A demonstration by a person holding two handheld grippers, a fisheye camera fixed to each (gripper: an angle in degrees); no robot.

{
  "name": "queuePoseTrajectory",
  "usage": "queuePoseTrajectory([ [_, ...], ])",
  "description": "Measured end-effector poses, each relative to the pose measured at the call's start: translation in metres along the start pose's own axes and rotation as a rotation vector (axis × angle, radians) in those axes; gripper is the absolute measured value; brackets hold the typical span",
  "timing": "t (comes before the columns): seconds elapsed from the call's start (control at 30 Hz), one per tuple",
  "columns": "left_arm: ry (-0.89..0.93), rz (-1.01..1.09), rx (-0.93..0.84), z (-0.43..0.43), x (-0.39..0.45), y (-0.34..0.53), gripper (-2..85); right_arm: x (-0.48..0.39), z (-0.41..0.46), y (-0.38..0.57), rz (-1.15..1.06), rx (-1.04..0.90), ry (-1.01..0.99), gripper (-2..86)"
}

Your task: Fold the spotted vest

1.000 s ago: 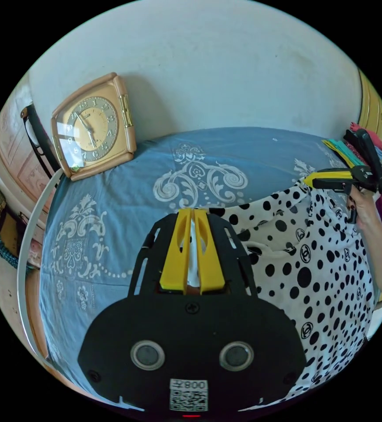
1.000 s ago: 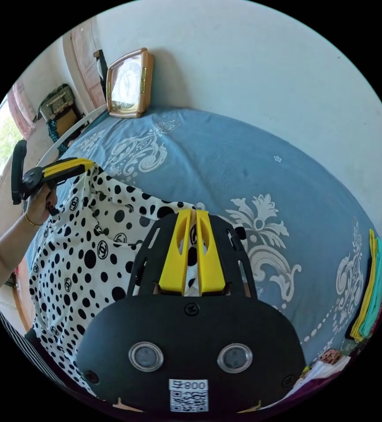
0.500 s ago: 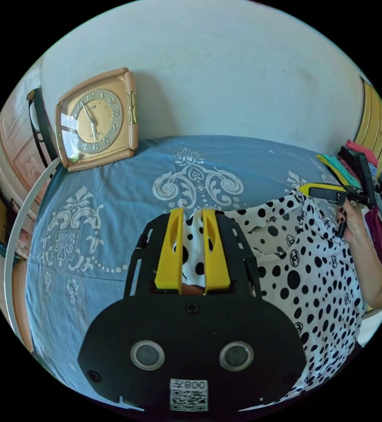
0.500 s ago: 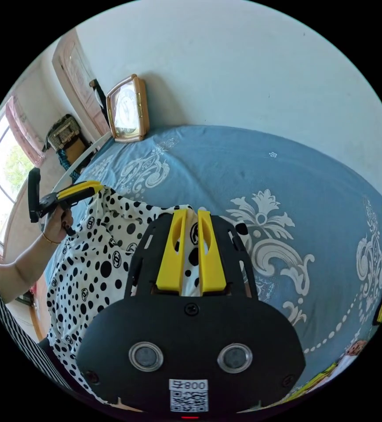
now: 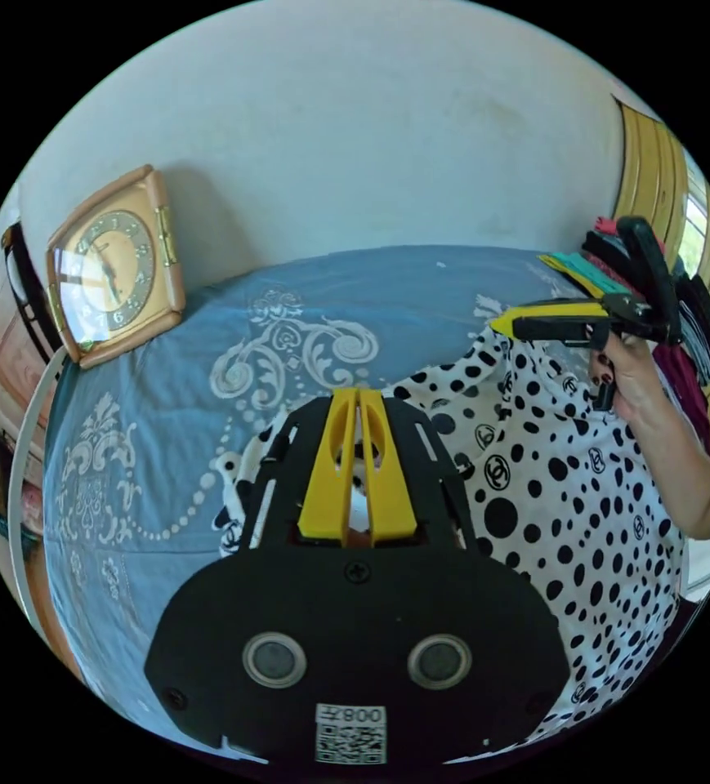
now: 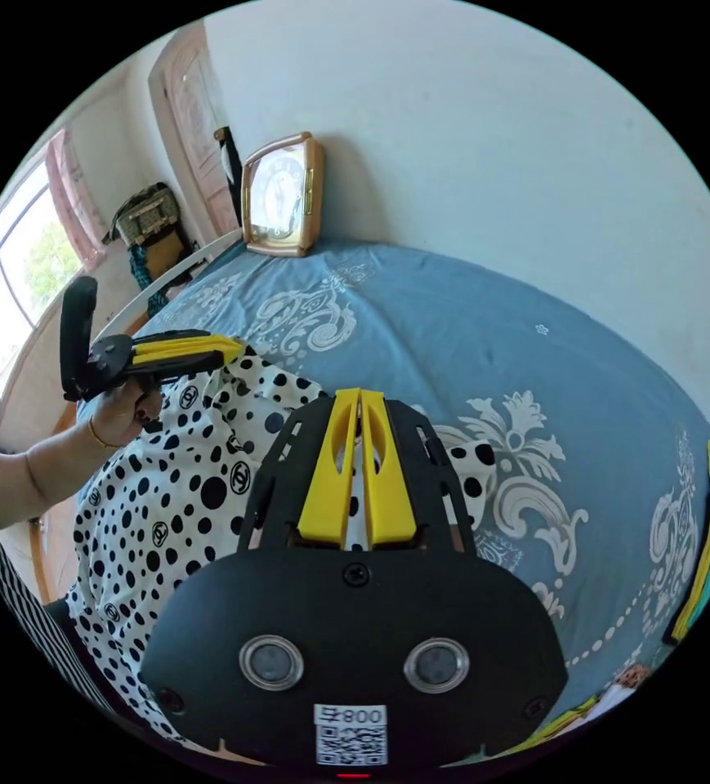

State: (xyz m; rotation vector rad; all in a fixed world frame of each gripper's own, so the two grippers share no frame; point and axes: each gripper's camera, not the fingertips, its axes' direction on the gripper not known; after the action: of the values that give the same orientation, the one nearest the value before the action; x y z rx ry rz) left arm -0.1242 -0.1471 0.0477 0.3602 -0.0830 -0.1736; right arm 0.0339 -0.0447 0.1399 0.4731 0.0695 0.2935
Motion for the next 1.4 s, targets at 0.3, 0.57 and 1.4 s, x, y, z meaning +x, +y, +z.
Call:
queuePoseTrajectory([
  [0.3,0.068,0.016,-0.180,0.032,0.009,0.003,0.3,-0.003,0.012,-0.007,-0.040,-0.036,-0.095,0.1],
  [0.57,0.056,0.007,-0.159,0.034,0.013,0.003,0.2,-0.006,0.046,-0.018,-0.058,-0.222,-0.104,0.0],
  [1.4,0.129,-0.068,-0.156,0.037,-0.008,0.007,0.2,-0.033,0.051,-0.059,-0.056,-0.214,-0.164,0.1],
])
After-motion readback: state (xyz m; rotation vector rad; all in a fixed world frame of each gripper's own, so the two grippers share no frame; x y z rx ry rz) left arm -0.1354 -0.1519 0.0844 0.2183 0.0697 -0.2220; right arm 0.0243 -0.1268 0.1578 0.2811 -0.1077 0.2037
